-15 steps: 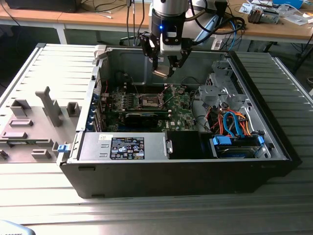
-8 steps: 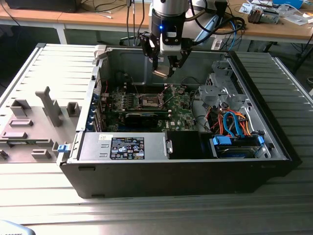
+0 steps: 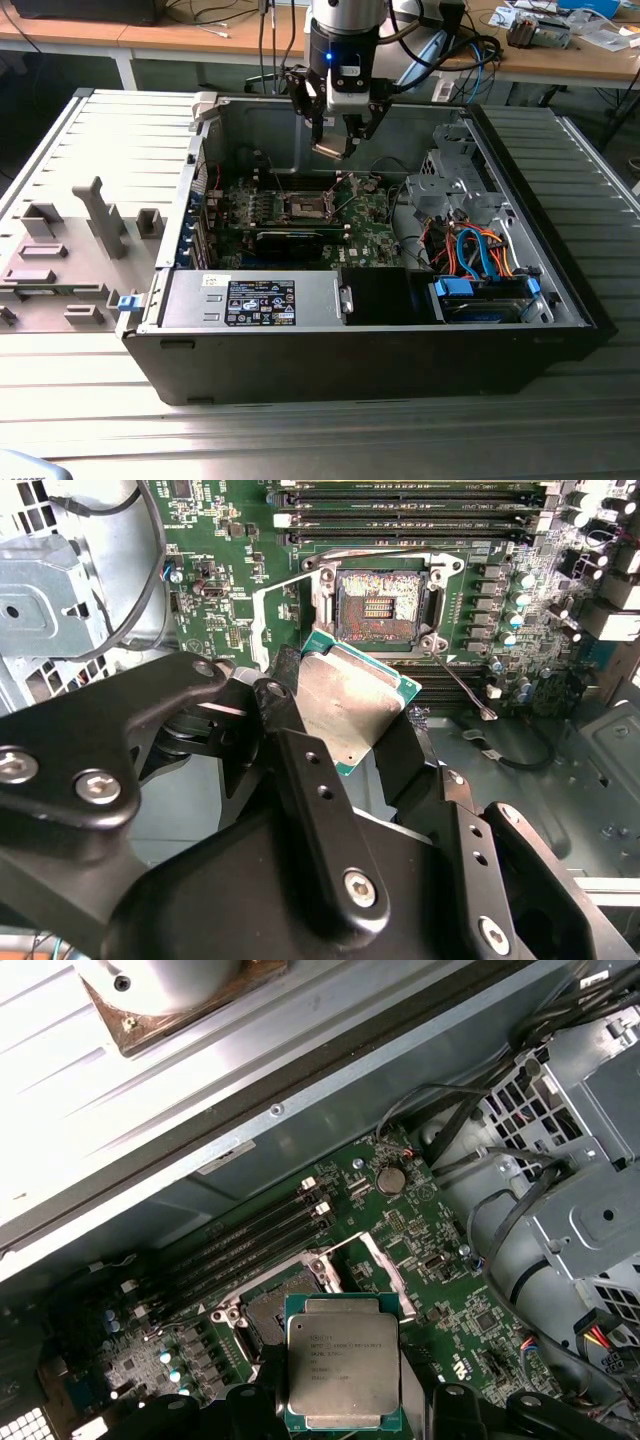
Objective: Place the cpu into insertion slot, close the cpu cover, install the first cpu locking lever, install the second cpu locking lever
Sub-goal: 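Place the cpu into insertion slot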
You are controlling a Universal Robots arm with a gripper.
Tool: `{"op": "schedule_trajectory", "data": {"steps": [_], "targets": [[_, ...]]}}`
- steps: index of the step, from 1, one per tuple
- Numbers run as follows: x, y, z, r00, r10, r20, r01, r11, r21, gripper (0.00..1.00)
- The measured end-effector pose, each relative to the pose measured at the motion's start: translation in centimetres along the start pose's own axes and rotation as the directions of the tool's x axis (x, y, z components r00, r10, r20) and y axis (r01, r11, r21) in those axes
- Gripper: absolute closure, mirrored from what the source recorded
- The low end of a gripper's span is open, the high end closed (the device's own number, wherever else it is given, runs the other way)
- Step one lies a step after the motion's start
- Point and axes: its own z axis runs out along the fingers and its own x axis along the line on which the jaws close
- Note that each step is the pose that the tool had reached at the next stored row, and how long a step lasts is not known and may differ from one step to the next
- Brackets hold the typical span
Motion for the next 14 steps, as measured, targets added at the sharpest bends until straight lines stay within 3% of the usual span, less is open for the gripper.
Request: {"op": "schedule_trajectory", "data": {"steps": [14], "targets": [[0.0, -0.01, 0.15, 0.9999, 0.011, 0.001, -0.011, 0.9999, -0.0002, 0.45]]}}
